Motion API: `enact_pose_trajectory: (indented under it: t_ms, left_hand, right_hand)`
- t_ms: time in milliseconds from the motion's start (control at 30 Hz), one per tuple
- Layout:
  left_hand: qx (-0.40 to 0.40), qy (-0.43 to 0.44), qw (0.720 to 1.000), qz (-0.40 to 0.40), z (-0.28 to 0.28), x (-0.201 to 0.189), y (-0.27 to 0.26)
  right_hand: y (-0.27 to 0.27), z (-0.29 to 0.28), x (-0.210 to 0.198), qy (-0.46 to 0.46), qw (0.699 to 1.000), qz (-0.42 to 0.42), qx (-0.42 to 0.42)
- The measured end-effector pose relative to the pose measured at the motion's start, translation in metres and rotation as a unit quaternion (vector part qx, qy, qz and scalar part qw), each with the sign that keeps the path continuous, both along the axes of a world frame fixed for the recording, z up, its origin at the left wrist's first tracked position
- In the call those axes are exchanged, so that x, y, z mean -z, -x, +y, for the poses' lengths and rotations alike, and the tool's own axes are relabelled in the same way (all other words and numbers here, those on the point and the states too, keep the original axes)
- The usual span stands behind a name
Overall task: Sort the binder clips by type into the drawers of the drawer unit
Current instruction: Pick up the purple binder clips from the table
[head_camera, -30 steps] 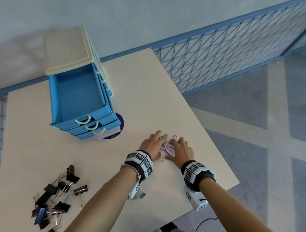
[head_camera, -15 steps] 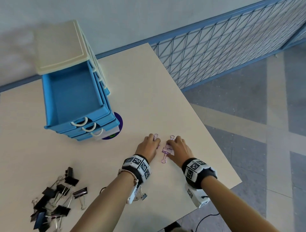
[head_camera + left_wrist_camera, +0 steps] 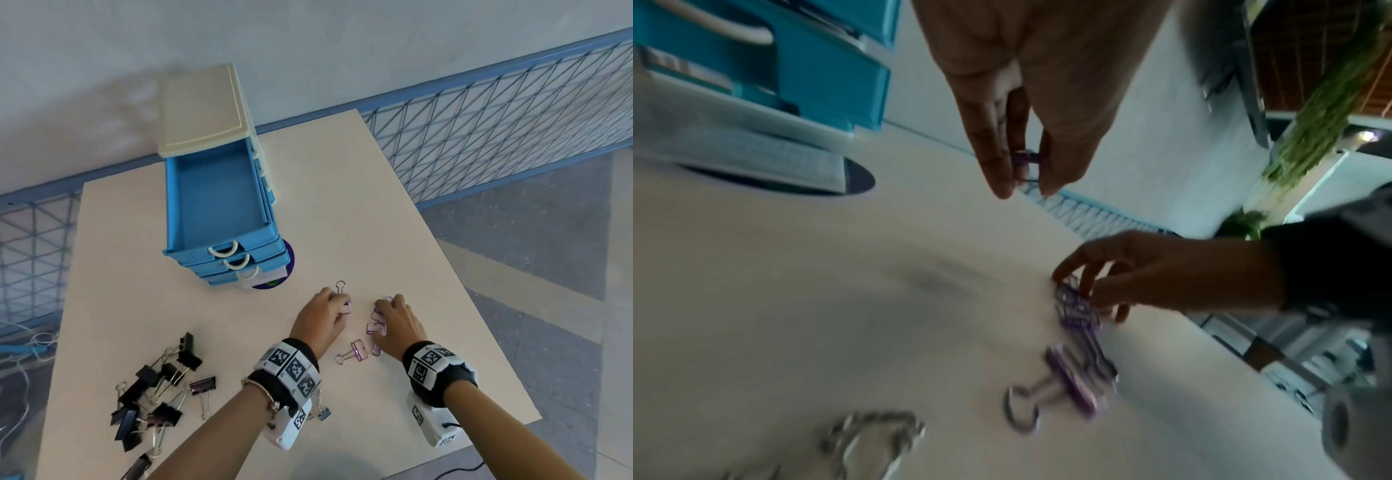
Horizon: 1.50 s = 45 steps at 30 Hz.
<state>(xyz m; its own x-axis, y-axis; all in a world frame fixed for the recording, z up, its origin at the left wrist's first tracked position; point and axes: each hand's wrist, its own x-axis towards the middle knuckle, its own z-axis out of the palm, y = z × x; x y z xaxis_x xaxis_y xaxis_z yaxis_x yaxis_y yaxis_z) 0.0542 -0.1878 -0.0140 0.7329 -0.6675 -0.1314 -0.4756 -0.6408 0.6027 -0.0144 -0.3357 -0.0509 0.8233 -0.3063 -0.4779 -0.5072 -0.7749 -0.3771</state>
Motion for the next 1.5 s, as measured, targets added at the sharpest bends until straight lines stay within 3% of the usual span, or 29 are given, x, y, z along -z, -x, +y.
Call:
enact_pose_trajectory:
  t_ms: [200, 433, 600, 833, 933, 1067, 1200, 1333, 1400, 1500]
  left_hand:
    - [-0.037, 0.005, 0.999, 0.009, 0.01, -0.025, -0.012]
    - [0.102, -0.159, 0.978, 0.088, 0.003, 0.008, 0.038]
    - [0.152, -0.213, 0.965, 0.033, -0.007, 0.02, 0.058]
    - [0.156, -0.247, 0.954, -0.065, -0.017, 0.031, 0.06]
    - [0.167, -0.31, 0.933, -0.072, -0.019, 0.036, 0.06]
    - [0.16, -0.266, 0.944, -0.113, -0.019, 0.036, 0.057]
    - [0.116, -0.215, 0.969, -0.017, -0.015, 0.035, 0.041]
    - [0.028, -0.074, 0.995, 0.067, -0.007, 0.01, 0.023]
    - [0.001, -0.006, 0.998, 0.061, -0.001, -0.011, 0.016]
    - [-0.031, 0.076, 0.997, -0.009, 0.013, -0.052, 0.001]
  right_hand:
    - [-0.003, 0.01, -0.005, 0.007, 1.0, 0.008, 0.01]
    - [0.008, -0.003, -0.001, 0.02, 1.0, -0.005, 0.002]
    - [0.016, -0.006, 0.001, 0.036, 0.999, -0.033, 0.009]
    - [0.015, -0.006, 0.002, 0.004, 0.999, -0.035, 0.03]
    - [0.014, -0.007, 0.003, -0.004, 0.999, -0.045, 0.025]
    - [0.011, -0.007, 0.002, 0.003, 0.999, -0.035, 0.023]
    - [0.009, -0.004, 0.0, 0.008, 0.999, -0.038, 0.021]
    - [0.009, 0.001, 0.0, 0.007, 0.999, -0.037, 0.009]
    - [0.007, 0.002, 0.002, 0.008, 0.999, -0.032, 0.003]
    - [0.005, 0.004, 0.004, 0.013, 0.999, -0.032, 0.01]
